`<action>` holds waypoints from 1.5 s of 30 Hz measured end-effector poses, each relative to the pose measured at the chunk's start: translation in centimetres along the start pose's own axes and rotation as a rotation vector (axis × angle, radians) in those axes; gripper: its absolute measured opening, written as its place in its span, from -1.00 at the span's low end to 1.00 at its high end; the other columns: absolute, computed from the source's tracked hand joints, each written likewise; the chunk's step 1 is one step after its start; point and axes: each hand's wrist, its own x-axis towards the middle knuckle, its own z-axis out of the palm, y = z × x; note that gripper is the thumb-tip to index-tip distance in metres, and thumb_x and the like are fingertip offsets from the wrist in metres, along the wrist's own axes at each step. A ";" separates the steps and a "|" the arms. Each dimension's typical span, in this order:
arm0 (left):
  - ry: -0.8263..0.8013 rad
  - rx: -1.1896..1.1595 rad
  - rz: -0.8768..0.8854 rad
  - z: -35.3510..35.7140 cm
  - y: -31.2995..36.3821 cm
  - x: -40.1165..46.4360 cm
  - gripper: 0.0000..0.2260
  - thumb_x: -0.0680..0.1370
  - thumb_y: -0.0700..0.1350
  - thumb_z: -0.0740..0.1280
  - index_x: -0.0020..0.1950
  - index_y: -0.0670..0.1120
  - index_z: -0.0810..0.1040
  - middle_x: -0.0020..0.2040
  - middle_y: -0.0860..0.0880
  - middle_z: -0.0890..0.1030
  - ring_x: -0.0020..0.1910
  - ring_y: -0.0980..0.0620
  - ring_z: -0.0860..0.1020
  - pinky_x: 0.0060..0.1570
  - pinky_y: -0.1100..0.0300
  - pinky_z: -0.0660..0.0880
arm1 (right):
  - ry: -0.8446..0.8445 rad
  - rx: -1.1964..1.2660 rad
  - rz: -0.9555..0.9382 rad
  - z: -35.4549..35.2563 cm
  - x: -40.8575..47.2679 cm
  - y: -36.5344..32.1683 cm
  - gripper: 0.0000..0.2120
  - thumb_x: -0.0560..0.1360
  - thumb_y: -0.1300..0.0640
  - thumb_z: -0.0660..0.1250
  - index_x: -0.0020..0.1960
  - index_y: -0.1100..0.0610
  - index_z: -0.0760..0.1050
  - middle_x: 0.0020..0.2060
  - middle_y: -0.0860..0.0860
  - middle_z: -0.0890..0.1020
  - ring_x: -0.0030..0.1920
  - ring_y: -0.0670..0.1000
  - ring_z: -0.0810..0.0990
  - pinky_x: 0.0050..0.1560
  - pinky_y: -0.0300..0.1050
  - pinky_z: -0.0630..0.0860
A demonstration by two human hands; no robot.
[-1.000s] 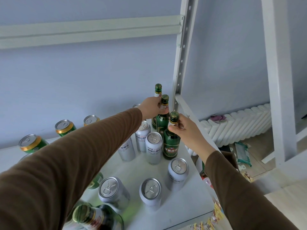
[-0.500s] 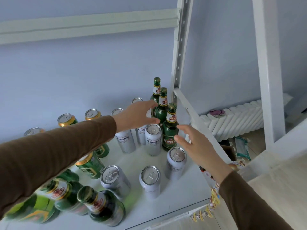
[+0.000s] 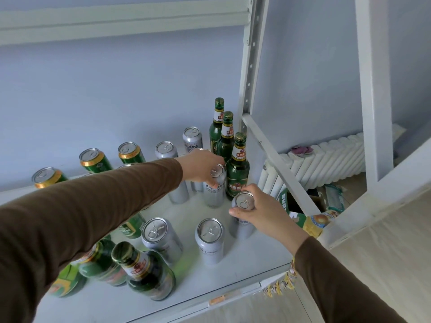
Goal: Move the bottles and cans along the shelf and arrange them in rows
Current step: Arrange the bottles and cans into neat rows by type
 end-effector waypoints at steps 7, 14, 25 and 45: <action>-0.039 -0.023 0.027 -0.6 -0.2 0.2 -0.38 0.43 0.14 0.53 0.43 -0.01 0.47 0.27 -0.04 0.58 0.22 -0.10 0.52 0.17 0.07 0.44 | 0.017 -0.012 -0.015 1.2 1.5 -2.3 -0.49 0.40 -0.25 0.49 0.18 -0.01 0.42 -0.02 -0.11 0.60 -0.02 -0.01 0.56 -0.10 -0.12 0.37; -0.125 -0.071 0.056 -2.0 -0.8 -0.5 -0.48 0.49 -0.04 0.51 0.41 -0.05 0.47 0.26 -0.08 0.58 0.25 -0.13 0.52 0.18 0.07 0.43 | -0.005 0.050 -0.073 3.4 2.6 -5.1 -0.44 0.39 -0.18 0.52 0.27 -0.01 0.42 0.03 -0.13 0.57 0.06 -0.02 0.56 -0.03 -0.14 0.40; 0.014 -0.150 0.043 -2.7 -3.7 -4.9 -0.35 0.60 -0.19 0.37 0.61 0.11 0.20 0.59 0.09 0.25 0.59 0.07 0.14 0.54 0.05 0.13 | -0.073 -0.022 -0.141 5.2 3.7 -7.2 -0.45 0.38 -0.21 0.52 0.22 0.03 0.43 -0.02 -0.10 0.57 -0.05 -0.02 0.54 -0.24 -0.21 0.35; 0.443 -0.488 -0.386 -6.7 -4.0 -29.7 -0.58 0.57 0.25 0.29 0.43 0.40 0.36 0.45 0.35 0.39 0.48 0.14 0.35 0.46 -0.05 0.34 | -0.103 0.392 -0.742 4.3 -3.5 -12.7 -0.61 0.64 -0.15 0.19 0.28 0.05 0.58 0.16 -0.17 0.68 0.20 -0.26 0.60 0.20 -0.32 0.49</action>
